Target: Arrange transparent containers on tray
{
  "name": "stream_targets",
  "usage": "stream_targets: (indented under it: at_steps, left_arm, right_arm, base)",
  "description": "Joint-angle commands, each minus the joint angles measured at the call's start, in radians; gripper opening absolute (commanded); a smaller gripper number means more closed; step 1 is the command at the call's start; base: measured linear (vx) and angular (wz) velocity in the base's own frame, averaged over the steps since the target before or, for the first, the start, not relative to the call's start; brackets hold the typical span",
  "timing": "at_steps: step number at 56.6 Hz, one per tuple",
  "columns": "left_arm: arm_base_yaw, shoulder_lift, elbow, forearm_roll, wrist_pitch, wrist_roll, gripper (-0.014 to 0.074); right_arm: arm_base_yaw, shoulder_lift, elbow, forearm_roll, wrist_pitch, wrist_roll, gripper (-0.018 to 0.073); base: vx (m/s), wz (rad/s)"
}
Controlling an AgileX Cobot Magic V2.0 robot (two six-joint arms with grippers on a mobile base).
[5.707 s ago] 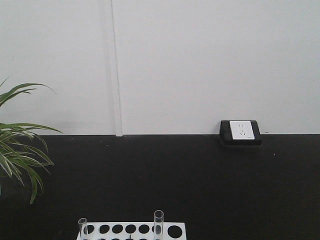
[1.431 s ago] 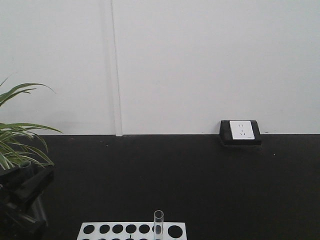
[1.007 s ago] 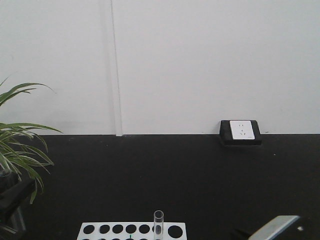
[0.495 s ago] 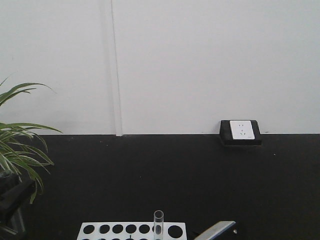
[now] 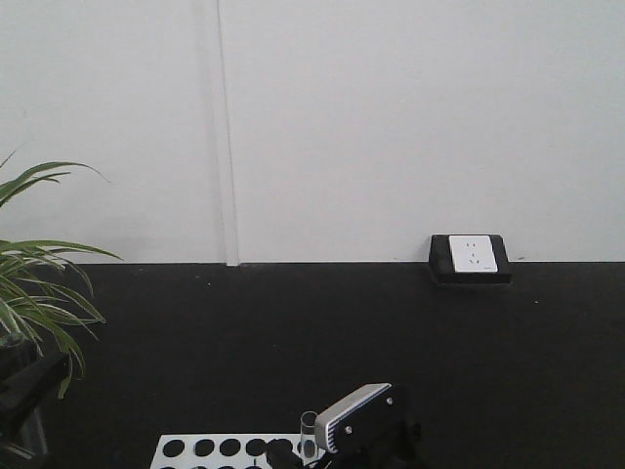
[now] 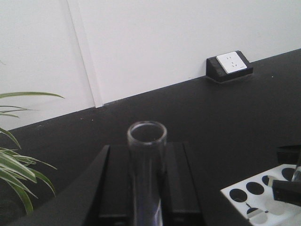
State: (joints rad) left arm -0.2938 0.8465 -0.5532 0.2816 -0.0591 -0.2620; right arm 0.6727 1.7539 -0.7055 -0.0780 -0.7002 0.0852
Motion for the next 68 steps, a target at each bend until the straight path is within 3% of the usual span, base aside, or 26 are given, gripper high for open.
stream_targets:
  at_steps: [1, 4, 6, 28, 50, 59, 68]
  left_arm:
    - [-0.007, -0.011, -0.03, -0.011, -0.075, -0.006, 0.0013]
    - [-0.007, -0.011, -0.03, -0.011, -0.075, -0.006, 0.0013]
    - [-0.007, -0.011, -0.03, -0.011, -0.075, -0.006, 0.0013]
    - [-0.007, -0.011, -0.03, -0.01, -0.106, -0.004, 0.0013]
    - [-0.007, -0.011, -0.03, -0.01, -0.114, -0.004, 0.0013]
    - [-0.007, -0.011, -0.03, -0.011, -0.138, -0.004, 0.0013]
    - [-0.007, -0.011, -0.03, -0.011, -0.223, -0.004, 0.0013]
  right_arm:
    - [-0.001, -0.033, -0.034, -0.009, -0.074, -0.002, 0.0477]
    - [-0.001, -0.033, -0.034, -0.009, -0.069, -0.002, 0.0449]
    - [-0.001, -0.033, -0.034, -0.009, -0.069, -0.002, 0.0371]
    - [-0.001, -0.083, -0.042, -0.008, -0.054, -0.006, 0.0165]
    - [-0.002, -0.25, -0.293, -0.008, 0.304, -0.04, 0.0013]
    - [-0.004, -0.309, -0.428, -0.008, 0.487, -0.04, -0.0006]
    - [-0.005, -0.387, -0.453, -0.007, 0.554, -0.04, -0.0005]
  base:
    - [0.0, 0.0]
    - [0.0, 0.0]
    - [0.0, 0.0]
    - [0.0, 0.0]
    - [0.0, 0.0]
    - [0.0, 0.0]
    - [0.0, 0.0]
